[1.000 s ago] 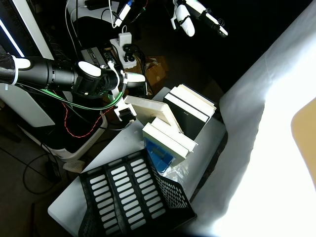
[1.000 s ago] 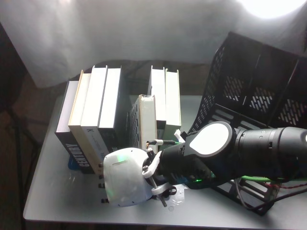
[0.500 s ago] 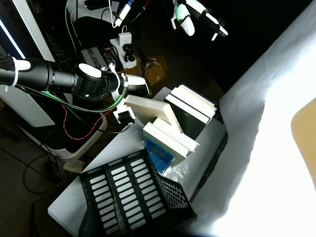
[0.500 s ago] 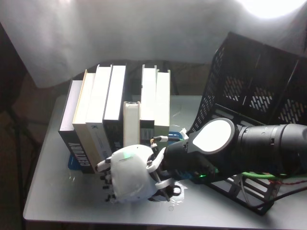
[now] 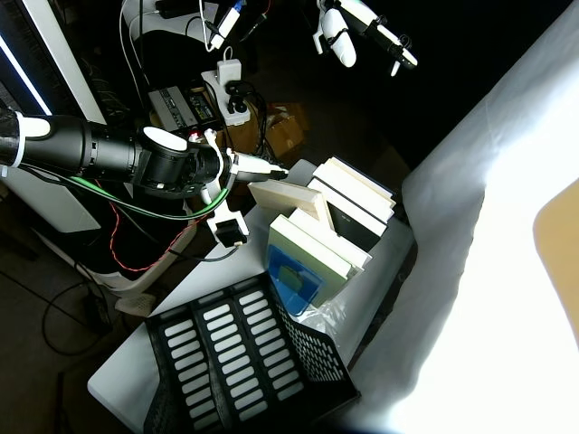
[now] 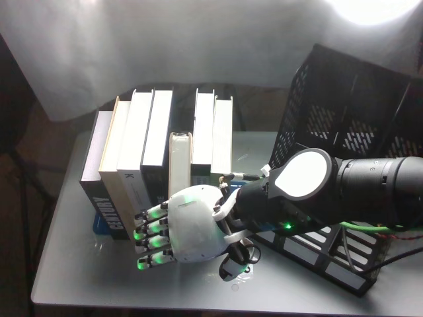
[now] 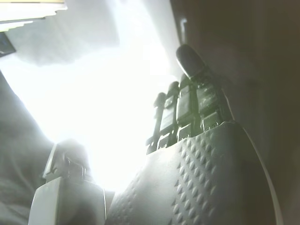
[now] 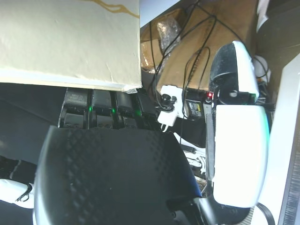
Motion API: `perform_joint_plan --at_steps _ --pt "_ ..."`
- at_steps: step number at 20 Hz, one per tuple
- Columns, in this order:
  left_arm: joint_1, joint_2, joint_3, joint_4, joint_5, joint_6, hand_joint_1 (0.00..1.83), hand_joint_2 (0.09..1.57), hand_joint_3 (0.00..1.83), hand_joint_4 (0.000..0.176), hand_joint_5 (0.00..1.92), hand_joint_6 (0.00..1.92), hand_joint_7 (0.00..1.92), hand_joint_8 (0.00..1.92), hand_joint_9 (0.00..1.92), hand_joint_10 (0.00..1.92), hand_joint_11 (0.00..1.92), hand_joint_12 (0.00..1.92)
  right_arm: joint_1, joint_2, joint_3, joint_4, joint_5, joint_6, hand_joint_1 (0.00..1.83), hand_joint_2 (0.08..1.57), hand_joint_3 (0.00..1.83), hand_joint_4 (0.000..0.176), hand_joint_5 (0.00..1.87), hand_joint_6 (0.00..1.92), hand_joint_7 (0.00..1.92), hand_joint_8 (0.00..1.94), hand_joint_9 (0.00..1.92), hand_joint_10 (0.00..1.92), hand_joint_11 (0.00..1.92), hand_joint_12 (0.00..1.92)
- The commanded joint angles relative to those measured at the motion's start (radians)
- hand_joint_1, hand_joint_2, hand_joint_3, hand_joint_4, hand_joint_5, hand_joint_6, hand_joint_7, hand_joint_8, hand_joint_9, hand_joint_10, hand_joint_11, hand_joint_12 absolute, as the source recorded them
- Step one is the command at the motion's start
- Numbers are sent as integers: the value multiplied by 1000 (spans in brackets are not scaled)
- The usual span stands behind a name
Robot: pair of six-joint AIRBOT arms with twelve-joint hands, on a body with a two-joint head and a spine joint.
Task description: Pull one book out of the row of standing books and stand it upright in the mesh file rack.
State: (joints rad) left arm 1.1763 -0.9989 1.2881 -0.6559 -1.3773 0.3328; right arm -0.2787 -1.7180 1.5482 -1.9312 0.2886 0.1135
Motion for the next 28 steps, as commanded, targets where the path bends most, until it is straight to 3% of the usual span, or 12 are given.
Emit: perform_joint_plan --at_steps 1,2,6,11,14,17,18,20,21,22,27,28 --pt "3 4 11 -30 -127 -5 269 1297 1 5 0 0 0 0 0 0 0 1013 10 7 2 14 -6 2 773 989 0 0 0 0 0 0 0 0 0 0" --pt "4 4 11 -31 -128 -5 261 1302 0 3 0 0 0 0 0 0 0 961 14 7 2 14 -6 2 796 969 0 0 0 0 0 0 0 0 0 0" --pt "4 3 11 -32 -129 -5 272 1308 0 3 0 0 0 0 0 0 0 1164 42 7 -4 4 -6 2 881 984 0 0 0 0 0 0 0 0 0 0" --pt "5 3 11 -36 -132 -5 253 1327 2 0 0 0 0 0 0 0 0 322 45 9 1 4 -15 2 878 989 0 0 0 0 0 0 0 0 0 0" --pt "6 1 11 -37 -132 -5 237 1320 1 3 0 0 0 0 0 0 12 17 45 6 3 5 -22 2 879 1006 0 0 0 0 0 0 0 0 0 0" --pt "6 1 11 -36 -131 -5 222 1324 2 22 0 0 0 0 0 0 26 21 46 2 4 5 -31 0 875 1010 0 0 0 0 0 0 0 0 0 0" --pt "6 1 11 -36 -130 -5 246 1334 5 0 0 0 0 0 0 0 22 26 48 2 4 5 -36 -4 896 1012 0 0 0 0 0 0 0 0 0 0" --pt "6 1 11 -36 -130 -5 261 1347 0 0 6 1 0 0 0 0 0 243 52 1 6 7 -49 -14 872 1024 4 0 0 0 0 0 0 0 0 0" --pt "6 1 11 -36 -130 -5 263 1332 0 0 19 4 0 0 0 0 0 48 53 0 9 13 -52 -19 870 1029 7 0 0 0 0 0 0 0 0 0" --pt "6 1 12 -36 -129 -5 260 1329 0 0 22 4 0 0 0 0 0 9 54 0 12 16 -53 -19 894 1020 2 0 0 0 0 0 0 0 0 0" --pt "5 0 12 -36 -129 -5 317 1335 0 0 33 7 0 0 0 0 0 0 47 0 17 16 -57 -19 915 1048 13 0 0 0 22 9 31 13 23 11" --pt "5 0 12 -36 -129 -5 291 1331 0 0 33 6 0 0 0 0 0 0 45 0 17 16 -57 -19 924 1075 0 0 61 18 95 18 70 55 4 336"
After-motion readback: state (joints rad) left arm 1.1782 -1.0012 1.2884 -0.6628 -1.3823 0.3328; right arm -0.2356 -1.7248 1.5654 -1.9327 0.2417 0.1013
